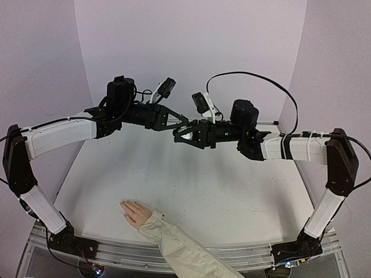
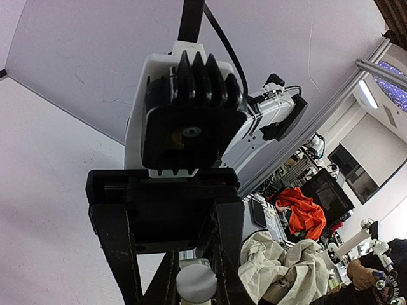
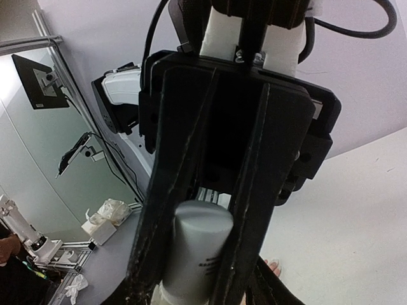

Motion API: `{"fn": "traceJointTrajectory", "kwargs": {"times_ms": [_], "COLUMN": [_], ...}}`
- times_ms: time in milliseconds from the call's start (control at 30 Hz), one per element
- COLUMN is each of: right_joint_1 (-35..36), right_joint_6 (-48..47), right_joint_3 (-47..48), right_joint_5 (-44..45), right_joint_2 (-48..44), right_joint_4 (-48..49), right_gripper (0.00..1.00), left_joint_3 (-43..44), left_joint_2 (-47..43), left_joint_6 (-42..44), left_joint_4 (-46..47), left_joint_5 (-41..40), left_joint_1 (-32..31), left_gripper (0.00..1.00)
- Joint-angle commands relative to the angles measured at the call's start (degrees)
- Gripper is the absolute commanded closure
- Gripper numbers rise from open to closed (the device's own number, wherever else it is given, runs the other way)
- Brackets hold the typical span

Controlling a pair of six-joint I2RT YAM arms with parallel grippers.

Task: Paint the nails

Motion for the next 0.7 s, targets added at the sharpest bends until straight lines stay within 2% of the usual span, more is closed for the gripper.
{"fn": "traceJointTrajectory", "kwargs": {"times_ms": [0,100,200,333,533,600,667], "right_joint_1": [0.0,-0.2,-0.5,-1.0,-1.0,-1.0,-1.0], "right_joint_6": [-0.8,-0.4,0.1,0.3,0.5,0.5,0.4], "right_joint_3": [1.9,1.7,1.3,1.1,1.8,2.1,2.1], "right_joint_5": [-0.8,-1.0,-1.3,-0.9,-2.6,-3.3,-3.3], "right_joint_2": [-2.4,-2.6,-2.8,-3.3,-2.0,-1.5,-1.1], "right_joint_4": [0.6,0.6,0.7,0.8,0.8,0.7,0.7], "right_gripper": [0.55,0.57,0.64,0.63,0.70,0.63,0.61], "left_joint_3": [3.4,3.3,3.3,3.1,3.0,3.0,3.0], "left_joint_2": [-1.4,-1.9,-2.3,-2.8,-3.5,-3.8,-3.9], "left_joint_6": [2.5,3.4,4.3,5.2,6.1,6.4,6.6], "left_joint_4": [-1.1,-2.2,-3.4,-4.4,-5.2,-5.4,-5.4], "left_joint_5": [2.3,2.0,2.0,2.2,1.4,1.1,1.1], "left_joint_1": [-0.1,0.2,0.6,1.1,1.4,1.5,1.6], "left_gripper": [1.00,1.00,1.00,1.00,1.00,1.00,1.00]}}
